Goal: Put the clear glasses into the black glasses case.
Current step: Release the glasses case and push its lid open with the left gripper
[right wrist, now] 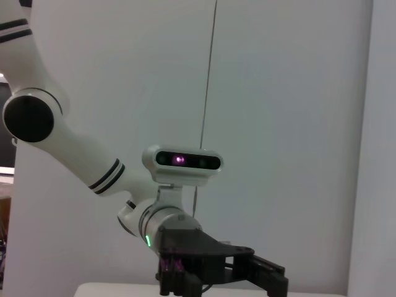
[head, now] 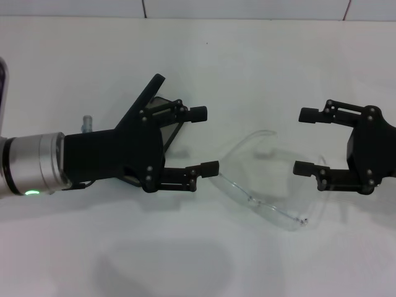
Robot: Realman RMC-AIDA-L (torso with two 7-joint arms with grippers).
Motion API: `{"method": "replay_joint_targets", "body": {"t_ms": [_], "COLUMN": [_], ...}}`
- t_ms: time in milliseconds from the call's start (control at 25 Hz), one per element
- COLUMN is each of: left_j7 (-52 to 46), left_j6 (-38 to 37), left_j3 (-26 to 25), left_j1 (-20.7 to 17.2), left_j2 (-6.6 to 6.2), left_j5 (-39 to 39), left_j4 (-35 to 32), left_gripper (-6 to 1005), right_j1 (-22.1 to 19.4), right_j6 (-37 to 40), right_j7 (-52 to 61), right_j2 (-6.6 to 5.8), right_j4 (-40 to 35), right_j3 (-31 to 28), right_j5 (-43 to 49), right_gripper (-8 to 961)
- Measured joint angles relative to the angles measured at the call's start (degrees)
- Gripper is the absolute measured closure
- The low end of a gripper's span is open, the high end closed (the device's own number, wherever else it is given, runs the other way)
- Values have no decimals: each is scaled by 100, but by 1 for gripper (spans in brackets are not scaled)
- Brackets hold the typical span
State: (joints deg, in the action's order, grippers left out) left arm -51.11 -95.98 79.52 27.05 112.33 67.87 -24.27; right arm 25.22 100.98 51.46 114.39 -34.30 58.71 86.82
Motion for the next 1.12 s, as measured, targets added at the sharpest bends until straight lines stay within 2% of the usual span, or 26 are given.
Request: {"method": "replay_joint_targets", "body": {"t_ms": [520, 640, 720, 800, 920, 960, 1000, 1040, 1080, 1120], "left_j7": [-10, -188, -640, -1304, -2375, -2817, -2817, -3253, -4018, -4160], "left_j6": [34, 16, 40, 125, 565, 826, 826, 1120, 1606, 1681], "left_j3": [-17, -281, -626, -979, -1337, -1434, -1434, -1508, -1620, -1642], "left_j1": [-34, -42, -56, -44, -45, -71, -71, -100, -139, -143], "left_j2": [75, 59, 20, -75, -187, -190, -190, -170, -73, -40], "left_j5": [-20, -42, 46, 254, 752, 1041, 1041, 1453, 2338, 2513], "left_j4": [1, -53, -214, -478, -1094, -1422, -1422, -1742, -2282, -2388], "left_gripper": [120, 120, 120, 120, 119, 119, 119, 119, 119, 119], "right_j1": [44, 46, 47, 35, 1, -13, -41, -57, -67, -73], "right_j6": [-78, -85, -131, -234, -300, -295, -282, -273, -266, -264], "right_j7": [-5, -2, 15, 35, 44, 45, 45, 45, 46, 46], "right_j2": [39, 46, 47, 54, 75, 79, 82, 83, 83, 83], "right_j4": [15, 7, 6, 3, 2, 2, 2, 2, 2, 2], "right_j3": [-1, -1, 0, -1, 0, 0, 0, 0, 0, 0], "right_j5": [16, 18, 15, 7, 6, 6, 5, 4, 1, 0], "right_gripper": [194, 195, 195, 196, 196, 196, 197, 197, 197, 197]}}
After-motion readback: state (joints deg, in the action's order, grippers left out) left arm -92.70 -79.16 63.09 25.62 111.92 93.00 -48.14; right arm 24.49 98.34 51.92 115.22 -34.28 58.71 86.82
